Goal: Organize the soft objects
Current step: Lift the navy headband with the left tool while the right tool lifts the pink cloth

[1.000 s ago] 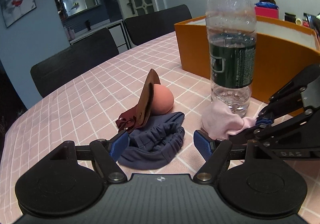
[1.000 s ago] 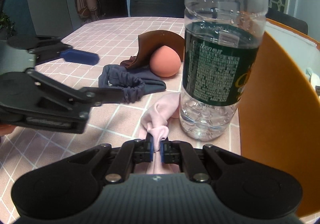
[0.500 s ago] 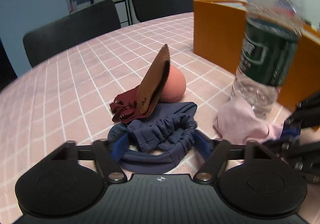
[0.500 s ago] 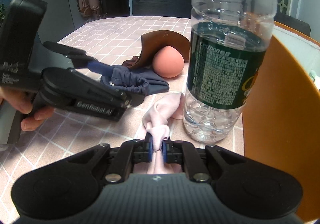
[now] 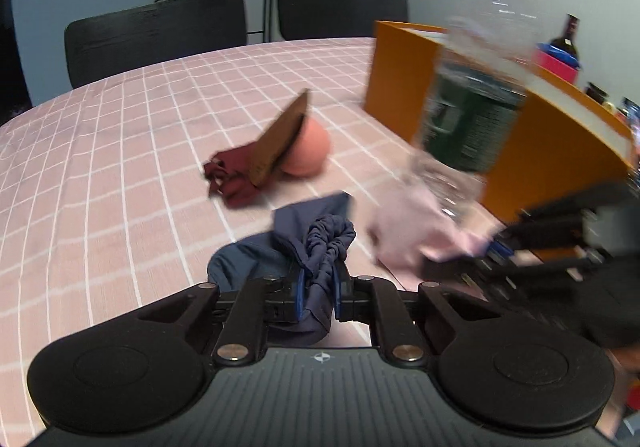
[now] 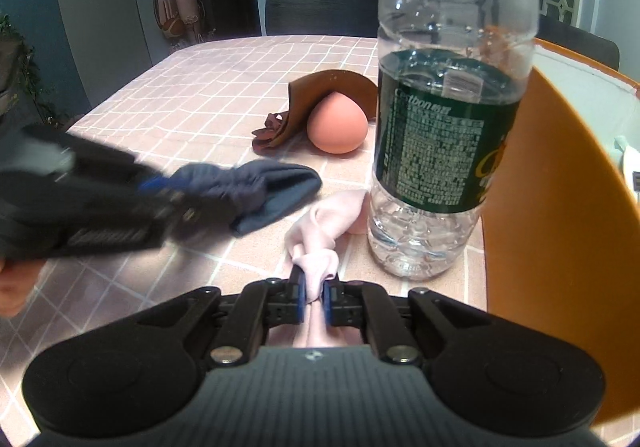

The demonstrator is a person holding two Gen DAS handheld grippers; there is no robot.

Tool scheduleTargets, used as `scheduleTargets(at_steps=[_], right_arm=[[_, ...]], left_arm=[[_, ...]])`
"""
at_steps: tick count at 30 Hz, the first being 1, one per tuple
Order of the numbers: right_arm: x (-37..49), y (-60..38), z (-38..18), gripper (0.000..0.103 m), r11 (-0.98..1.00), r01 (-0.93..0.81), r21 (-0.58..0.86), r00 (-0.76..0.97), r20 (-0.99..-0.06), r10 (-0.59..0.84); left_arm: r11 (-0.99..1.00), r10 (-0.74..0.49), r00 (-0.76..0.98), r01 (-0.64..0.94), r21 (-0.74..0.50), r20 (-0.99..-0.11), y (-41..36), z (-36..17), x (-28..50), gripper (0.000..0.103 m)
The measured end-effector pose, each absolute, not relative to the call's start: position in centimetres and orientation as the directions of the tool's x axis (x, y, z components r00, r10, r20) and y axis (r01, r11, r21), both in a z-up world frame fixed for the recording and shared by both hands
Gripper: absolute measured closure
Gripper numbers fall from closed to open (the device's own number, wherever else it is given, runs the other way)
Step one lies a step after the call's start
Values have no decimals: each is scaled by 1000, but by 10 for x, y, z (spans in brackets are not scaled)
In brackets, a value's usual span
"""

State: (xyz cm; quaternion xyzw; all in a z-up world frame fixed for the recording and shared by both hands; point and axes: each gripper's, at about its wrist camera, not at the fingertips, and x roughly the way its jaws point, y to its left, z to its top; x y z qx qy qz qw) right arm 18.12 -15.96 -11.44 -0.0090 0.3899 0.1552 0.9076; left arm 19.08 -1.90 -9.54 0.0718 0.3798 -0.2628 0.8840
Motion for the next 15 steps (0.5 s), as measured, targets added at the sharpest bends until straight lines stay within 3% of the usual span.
scheduleTargets(at_steps=[9, 14, 15], right_arm=[[154, -166, -109, 97, 949, -292, 118, 644, -709, 286], [147, -167, -108, 97, 949, -290, 124, 645, -707, 290], [147, -167, -108, 97, 949, -291, 126, 645, -706, 291]], left_arm=[[825, -424, 549, 562, -58, -720, -25, -83, 130, 87], [847, -352, 621, 530, 44, -701, -30, -87, 121, 65], [855, -338, 637, 515, 57, -692, -29, -87, 120, 49]])
